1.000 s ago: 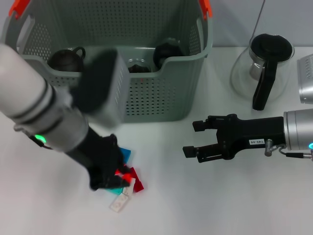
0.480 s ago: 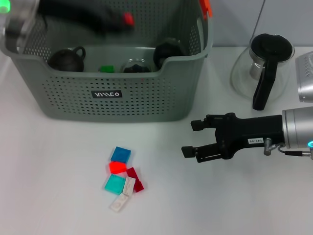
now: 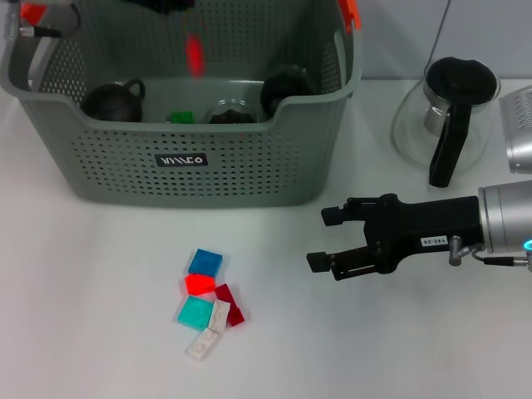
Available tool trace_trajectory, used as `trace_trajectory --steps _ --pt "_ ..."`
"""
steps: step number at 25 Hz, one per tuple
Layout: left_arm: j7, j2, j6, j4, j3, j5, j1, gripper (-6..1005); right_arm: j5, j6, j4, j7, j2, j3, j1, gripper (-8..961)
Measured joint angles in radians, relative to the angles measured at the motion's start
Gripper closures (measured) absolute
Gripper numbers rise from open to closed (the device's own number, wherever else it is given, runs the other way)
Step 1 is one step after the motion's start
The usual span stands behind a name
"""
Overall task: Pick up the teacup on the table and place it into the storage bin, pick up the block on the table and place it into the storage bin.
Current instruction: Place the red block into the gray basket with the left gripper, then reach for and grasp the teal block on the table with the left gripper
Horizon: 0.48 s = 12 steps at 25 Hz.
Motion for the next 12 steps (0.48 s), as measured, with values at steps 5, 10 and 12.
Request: trace_trajectory --steps 5,10,12 --pt "0.008 -0.004 0.08 0.078 -0.004 -0.044 0.031 636 0.0 0.0 0.0 0.0 -0.002 0.0 0.0 28" --pt "0.133 -0.045 0.339 0.302 0.013 -0.215 0.136 511 0.0 0.0 0.0 -0.002 -0.003 0.001 -0.004 28" --pt "0.255 -0.074 0.479 0.4 0.026 -0.269 0.187 418 0.0 0.001 0.0 -0.005 -0.003 0.003 -0.006 28"
